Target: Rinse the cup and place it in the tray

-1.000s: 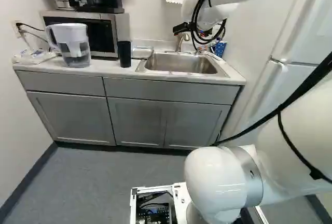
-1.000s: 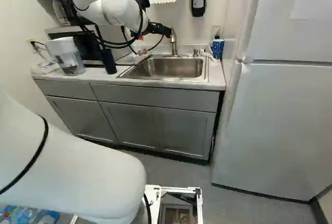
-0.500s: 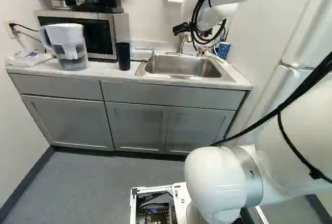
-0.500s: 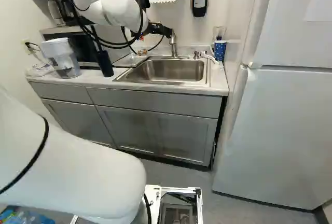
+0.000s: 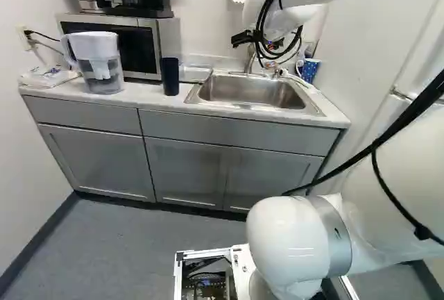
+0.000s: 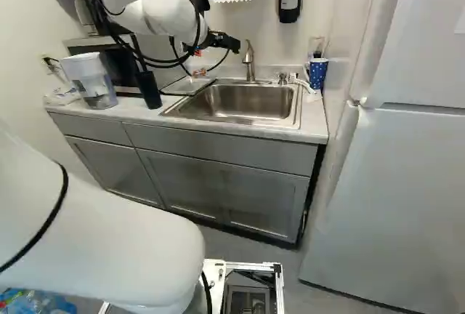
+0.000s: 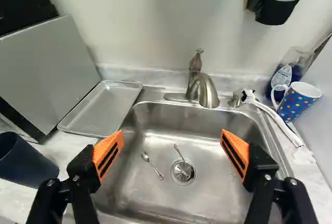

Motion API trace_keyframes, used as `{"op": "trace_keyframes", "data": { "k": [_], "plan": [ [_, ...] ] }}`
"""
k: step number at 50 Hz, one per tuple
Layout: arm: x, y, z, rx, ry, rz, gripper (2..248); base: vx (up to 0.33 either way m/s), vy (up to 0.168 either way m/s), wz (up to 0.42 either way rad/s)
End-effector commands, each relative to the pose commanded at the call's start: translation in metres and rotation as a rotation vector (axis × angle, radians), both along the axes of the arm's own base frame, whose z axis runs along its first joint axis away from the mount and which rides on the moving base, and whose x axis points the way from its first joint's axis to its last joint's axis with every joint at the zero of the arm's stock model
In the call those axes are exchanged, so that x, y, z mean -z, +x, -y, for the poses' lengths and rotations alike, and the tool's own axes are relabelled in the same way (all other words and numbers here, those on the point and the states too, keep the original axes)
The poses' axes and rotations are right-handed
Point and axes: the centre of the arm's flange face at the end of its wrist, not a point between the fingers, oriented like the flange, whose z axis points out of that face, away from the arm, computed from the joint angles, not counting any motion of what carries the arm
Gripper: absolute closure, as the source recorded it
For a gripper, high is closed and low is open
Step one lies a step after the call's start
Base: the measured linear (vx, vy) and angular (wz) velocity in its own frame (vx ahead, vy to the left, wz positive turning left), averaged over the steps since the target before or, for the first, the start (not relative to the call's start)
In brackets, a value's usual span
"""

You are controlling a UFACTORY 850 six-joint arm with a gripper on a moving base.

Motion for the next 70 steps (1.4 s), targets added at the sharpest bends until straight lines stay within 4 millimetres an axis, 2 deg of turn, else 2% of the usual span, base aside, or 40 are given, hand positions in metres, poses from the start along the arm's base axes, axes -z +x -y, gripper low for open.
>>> {"op": "trace_keyframes", "data": {
  "k": [70],
  "plan": [
    [0.0000,0.0000,0.0000,0.000,0.000,0.000,3,0.049,-0.014,0.119]
  ]
}}
